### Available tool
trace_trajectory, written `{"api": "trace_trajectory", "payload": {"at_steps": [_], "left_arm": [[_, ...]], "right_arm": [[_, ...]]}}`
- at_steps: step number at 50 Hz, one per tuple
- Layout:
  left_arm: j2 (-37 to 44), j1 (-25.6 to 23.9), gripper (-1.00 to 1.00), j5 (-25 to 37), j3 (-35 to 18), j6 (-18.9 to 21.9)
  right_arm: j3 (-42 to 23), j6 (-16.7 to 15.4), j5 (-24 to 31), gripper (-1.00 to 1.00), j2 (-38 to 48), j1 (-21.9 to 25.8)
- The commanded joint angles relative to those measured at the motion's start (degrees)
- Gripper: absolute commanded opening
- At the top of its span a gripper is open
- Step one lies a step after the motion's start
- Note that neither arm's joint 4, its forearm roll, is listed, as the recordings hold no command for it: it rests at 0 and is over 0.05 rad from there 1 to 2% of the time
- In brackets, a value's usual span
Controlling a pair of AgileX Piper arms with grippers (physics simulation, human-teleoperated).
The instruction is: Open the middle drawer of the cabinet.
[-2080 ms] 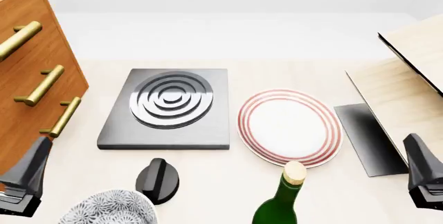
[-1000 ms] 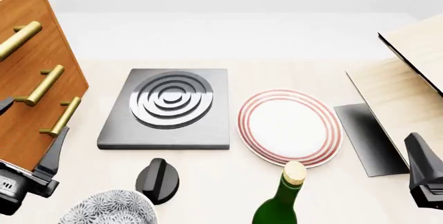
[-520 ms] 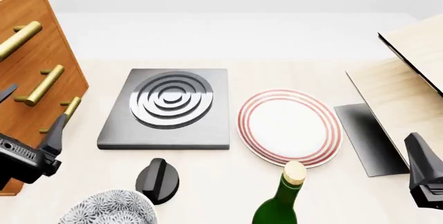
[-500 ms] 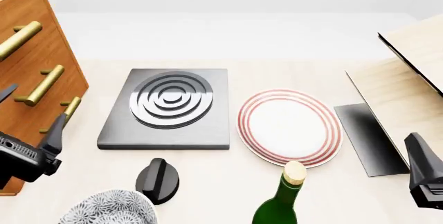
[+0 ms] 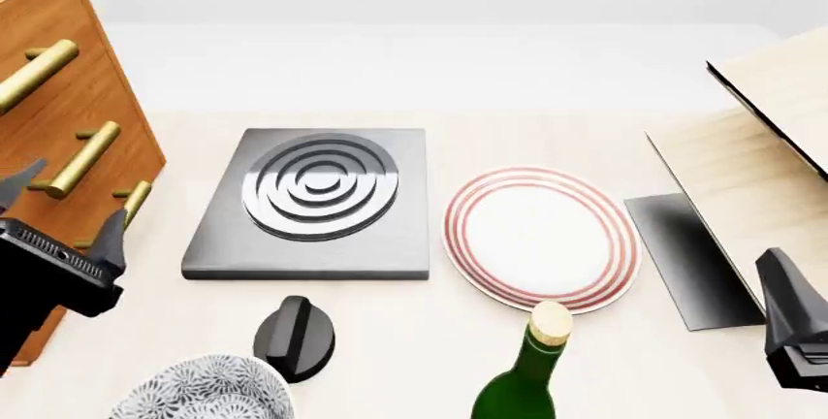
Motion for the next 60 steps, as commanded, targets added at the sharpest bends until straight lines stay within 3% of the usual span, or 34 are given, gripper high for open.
{"api": "trace_trajectory", "payload": {"at_steps": [1, 9, 15, 20, 60], "left_arm": [[12.57, 0.79, 1.00, -11.52, 0.72, 2.12], [14.85, 0.91, 1.00, -11.55, -0.98, 2.96], [21.77, 1.77, 1.00, -17.84, -1.05, 5.31], [23.94, 2.61, 1.00, -18.59, -1.72, 5.07], [28.55, 9.79, 1.00, -18.66, -6.41, 8.94]], "right_arm": [[0.00, -0.01, -0.01, 1.00, 0.00, 0.00], [0.00, 0.00, -0.01, 1.00, 0.00, 0.00], [0.00, 0.00, 0.01, 1.00, 0.00, 0.01], [0.00, 0.01, 0.01, 1.00, 0.00, -0.01], [0.00, 0.01, 0.00, 1.00, 0.00, 0.01]]}}
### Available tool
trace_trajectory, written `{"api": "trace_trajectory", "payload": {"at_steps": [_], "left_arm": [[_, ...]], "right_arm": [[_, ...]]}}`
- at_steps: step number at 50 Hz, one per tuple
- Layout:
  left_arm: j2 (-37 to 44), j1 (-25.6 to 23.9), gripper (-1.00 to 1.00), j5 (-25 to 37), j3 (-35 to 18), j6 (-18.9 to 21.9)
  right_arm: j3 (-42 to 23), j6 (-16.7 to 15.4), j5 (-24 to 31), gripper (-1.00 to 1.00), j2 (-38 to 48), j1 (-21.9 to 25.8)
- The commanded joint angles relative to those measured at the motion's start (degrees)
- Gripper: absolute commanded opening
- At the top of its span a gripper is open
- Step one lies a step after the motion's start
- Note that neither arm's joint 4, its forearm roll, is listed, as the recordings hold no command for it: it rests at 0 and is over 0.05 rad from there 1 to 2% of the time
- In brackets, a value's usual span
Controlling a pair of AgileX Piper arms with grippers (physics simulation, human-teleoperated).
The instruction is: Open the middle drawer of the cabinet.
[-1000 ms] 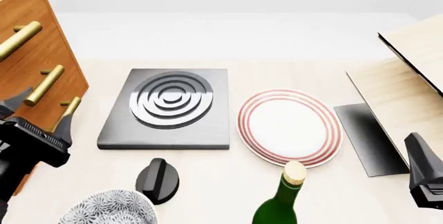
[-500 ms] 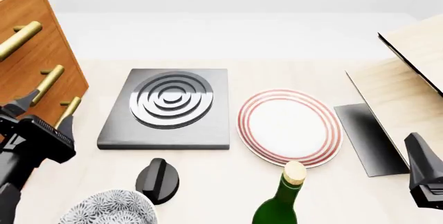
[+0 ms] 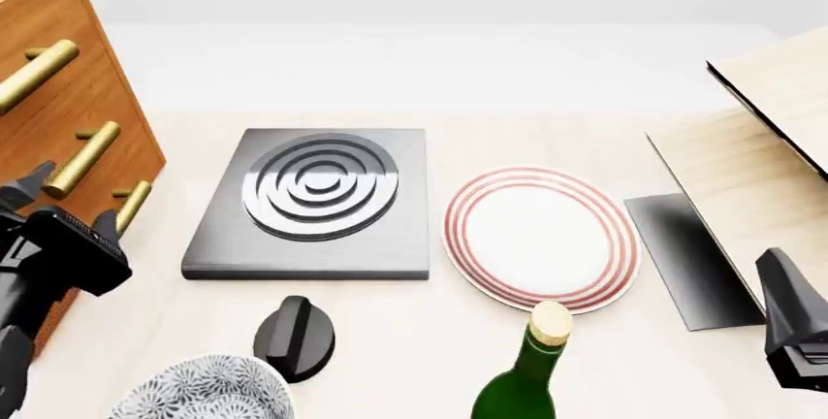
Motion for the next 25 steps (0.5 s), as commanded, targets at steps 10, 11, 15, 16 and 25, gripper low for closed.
{"api": "trace_trajectory", "payload": {"at_steps": [10, 11, 15, 16, 25], "left_arm": [[4.30, 2.55, 1.00, -0.11, -3.47, 1.75], [5.11, 2.71, 1.00, -0.13, -3.96, 2.16], [6.47, 3.40, 1.00, -0.14, -5.37, 2.78], [6.48, 3.40, 1.00, -0.14, -5.38, 2.78], [11.72, 6.17, 1.00, -0.14, -9.84, 3.49]], "right_arm": [[0.00, 0.01, 0.01, 1.00, 0.00, 0.00], [0.00, -0.01, 0.00, 1.00, 0.00, 0.00], [0.00, 0.00, 0.00, 1.00, 0.00, 0.01], [0.00, 0.01, 0.01, 1.00, 0.00, 0.01], [0.00, 0.01, 0.01, 1.00, 0.00, 0.00]]}}
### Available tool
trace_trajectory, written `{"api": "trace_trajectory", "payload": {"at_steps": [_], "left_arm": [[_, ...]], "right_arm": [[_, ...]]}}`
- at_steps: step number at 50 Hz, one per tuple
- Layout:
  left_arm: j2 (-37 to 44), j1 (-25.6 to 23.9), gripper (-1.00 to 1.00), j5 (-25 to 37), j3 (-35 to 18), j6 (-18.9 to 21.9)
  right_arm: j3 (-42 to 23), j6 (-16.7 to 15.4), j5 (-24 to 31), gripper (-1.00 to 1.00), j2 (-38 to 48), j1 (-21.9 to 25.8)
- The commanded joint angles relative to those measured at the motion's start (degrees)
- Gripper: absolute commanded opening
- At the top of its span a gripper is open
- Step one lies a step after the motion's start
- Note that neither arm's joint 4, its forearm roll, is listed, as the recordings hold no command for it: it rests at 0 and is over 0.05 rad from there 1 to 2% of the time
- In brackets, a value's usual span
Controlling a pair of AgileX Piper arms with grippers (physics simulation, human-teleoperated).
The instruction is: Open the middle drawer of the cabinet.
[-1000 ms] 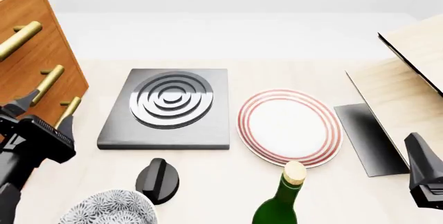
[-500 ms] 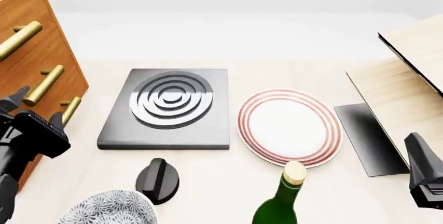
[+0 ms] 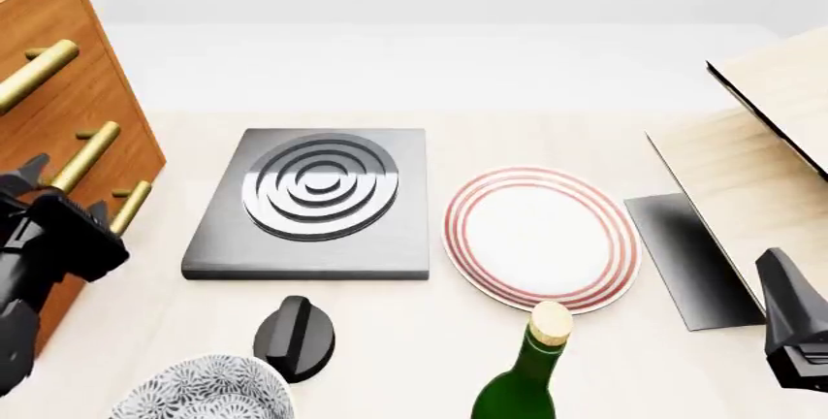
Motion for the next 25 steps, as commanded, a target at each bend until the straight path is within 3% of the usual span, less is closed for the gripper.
{"api": "trace_trajectory", "payload": {"at_steps": [1, 4, 24, 25], "left_arm": [[5.45, 2.82, 1.00, -0.02, -4.55, 0.92], [9.16, 5.20, 1.00, 0.13, -7.85, 1.44], [8.50, 6.18, 1.00, 0.14, -7.81, 0.45], [8.00, 6.35, -1.00, 0.01, -7.77, 0.62]], "right_arm": [[0.00, 0.01, 0.01, 1.00, 0.00, 0.00], [-0.01, -0.07, -0.10, 1.00, -0.02, 0.00], [-0.02, -0.23, -0.36, 1.00, -0.04, 0.00], [0.00, 0.00, 0.00, 1.00, 0.00, 0.00]]}}
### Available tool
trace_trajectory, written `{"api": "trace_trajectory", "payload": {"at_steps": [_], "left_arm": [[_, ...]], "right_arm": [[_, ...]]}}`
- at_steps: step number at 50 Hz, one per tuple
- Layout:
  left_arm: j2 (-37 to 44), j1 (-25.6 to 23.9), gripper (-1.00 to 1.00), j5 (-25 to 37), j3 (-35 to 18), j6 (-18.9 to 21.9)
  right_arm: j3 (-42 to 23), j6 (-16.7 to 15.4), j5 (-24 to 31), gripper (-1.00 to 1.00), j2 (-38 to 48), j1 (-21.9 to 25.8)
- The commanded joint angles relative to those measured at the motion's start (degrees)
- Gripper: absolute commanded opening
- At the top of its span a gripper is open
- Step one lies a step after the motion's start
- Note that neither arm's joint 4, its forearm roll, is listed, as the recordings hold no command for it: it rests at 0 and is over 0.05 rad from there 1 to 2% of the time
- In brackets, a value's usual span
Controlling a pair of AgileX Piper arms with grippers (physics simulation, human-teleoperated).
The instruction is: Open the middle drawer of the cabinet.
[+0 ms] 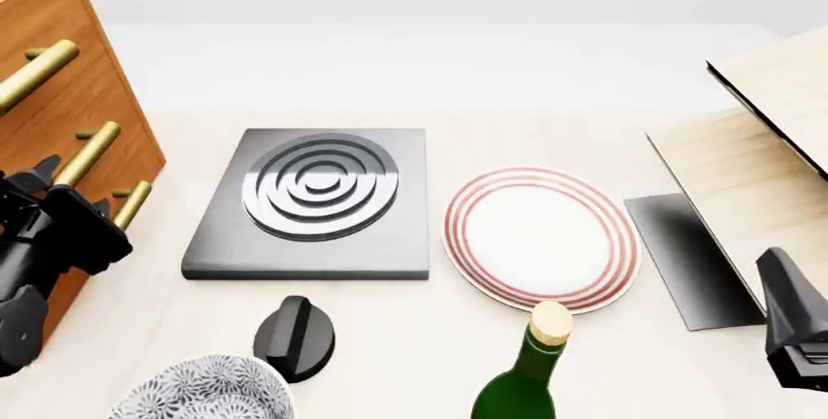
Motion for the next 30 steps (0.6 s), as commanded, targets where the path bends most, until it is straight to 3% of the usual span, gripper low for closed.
{"api": "trace_trajectory", "payload": {"at_steps": [1, 16, 21, 30], "left_arm": [[1.78, 4.03, -1.00, 0.12, -2.98, -0.73], [2.08, 3.48, -1.00, -0.05, -2.65, 1.15], [1.97, 3.20, -1.00, -0.07, -2.71, 3.51], [-0.78, -0.42, -1.00, -0.07, -1.01, 4.94]], "right_arm": [[0.01, 0.15, 0.24, 1.00, 0.03, 0.00], [0.01, 0.15, 0.24, 1.00, 0.03, 0.00], [0.01, 0.15, 0.24, 1.00, 0.03, 0.00], [0.01, 0.15, 0.24, 1.00, 0.03, 0.00]]}}
